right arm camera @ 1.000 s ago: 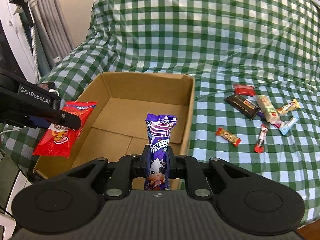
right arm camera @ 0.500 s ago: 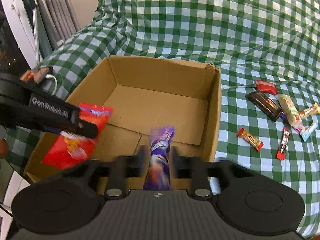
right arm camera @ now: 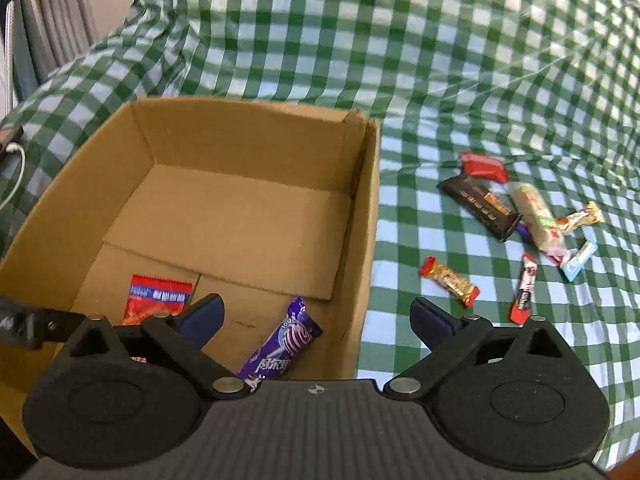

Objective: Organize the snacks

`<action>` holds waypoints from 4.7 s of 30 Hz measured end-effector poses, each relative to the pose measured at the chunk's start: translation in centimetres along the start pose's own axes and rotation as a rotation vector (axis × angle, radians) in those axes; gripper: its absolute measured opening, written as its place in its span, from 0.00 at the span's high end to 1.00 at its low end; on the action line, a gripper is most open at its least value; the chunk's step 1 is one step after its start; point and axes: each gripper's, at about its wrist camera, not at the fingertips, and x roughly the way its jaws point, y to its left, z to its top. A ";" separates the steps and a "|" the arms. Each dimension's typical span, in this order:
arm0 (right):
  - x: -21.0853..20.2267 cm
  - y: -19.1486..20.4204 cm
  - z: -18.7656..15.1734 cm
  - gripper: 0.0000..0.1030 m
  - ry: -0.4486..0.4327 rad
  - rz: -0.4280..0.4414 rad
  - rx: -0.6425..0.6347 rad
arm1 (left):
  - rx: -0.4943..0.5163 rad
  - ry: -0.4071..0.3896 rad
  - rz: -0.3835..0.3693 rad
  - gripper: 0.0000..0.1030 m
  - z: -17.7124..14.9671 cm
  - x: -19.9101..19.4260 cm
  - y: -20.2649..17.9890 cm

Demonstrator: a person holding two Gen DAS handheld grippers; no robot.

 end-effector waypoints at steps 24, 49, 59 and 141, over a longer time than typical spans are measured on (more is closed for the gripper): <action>-3.1 2.2 -0.3 0.02 -0.030 0.016 -0.052 | -0.020 -0.022 -0.004 0.00 -1.7 -3.5 -0.7; -19.8 2.3 -10.4 0.01 -0.273 0.011 -0.082 | 0.110 -0.248 0.072 0.00 -11.5 -14.8 -5.5; -21.3 2.7 -11.2 0.01 -0.302 0.014 -0.095 | 0.122 -0.320 0.071 0.00 -13.4 -16.9 -5.8; -18.6 -2.4 -11.8 0.01 -0.222 0.033 0.020 | 0.292 -0.224 0.085 0.00 -12.1 -13.5 -13.2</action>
